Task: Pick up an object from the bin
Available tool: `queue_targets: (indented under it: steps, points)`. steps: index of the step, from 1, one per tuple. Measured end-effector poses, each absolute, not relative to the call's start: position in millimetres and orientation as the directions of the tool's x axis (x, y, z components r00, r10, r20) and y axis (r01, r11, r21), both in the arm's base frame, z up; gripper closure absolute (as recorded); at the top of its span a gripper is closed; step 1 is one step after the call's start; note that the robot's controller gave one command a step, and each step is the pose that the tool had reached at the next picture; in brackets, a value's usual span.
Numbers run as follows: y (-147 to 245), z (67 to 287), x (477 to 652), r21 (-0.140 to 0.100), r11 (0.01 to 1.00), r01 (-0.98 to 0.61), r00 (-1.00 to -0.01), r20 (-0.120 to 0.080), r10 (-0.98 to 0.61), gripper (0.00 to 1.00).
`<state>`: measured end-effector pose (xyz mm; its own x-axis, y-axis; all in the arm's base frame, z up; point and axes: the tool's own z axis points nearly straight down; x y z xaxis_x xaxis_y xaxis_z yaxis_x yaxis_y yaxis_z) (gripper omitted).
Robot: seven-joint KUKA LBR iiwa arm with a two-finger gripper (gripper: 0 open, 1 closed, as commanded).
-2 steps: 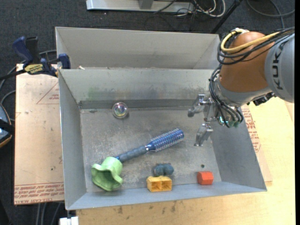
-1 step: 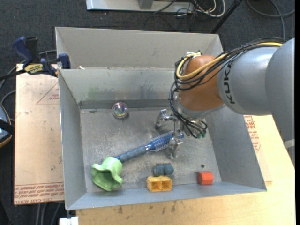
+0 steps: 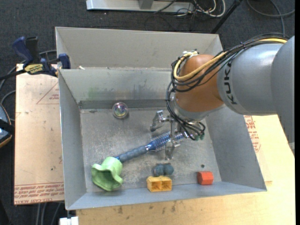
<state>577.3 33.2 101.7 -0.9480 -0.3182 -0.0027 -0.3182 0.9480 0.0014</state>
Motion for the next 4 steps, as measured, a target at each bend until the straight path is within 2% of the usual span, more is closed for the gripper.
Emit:
queue_targets:
  steps: [1, 2, 3, 4]
  points:
    - [26, 103, 569.9, 0.001, 0.93, -0.368, -0.93, 0.0, -0.368, 0.0]
    - [14, 74, 578.9, 0.003, 0.912, -0.409, -0.912, -0.006, -0.409, 0.0]
    - [16, 77, 580.4, 0.001, 0.913, -0.409, -0.913, -0.003, -0.409, 0.0]
    - [16, 80, 582.9, -0.002, 0.913, -0.408, -0.913, -0.01, -0.408, 1.0]
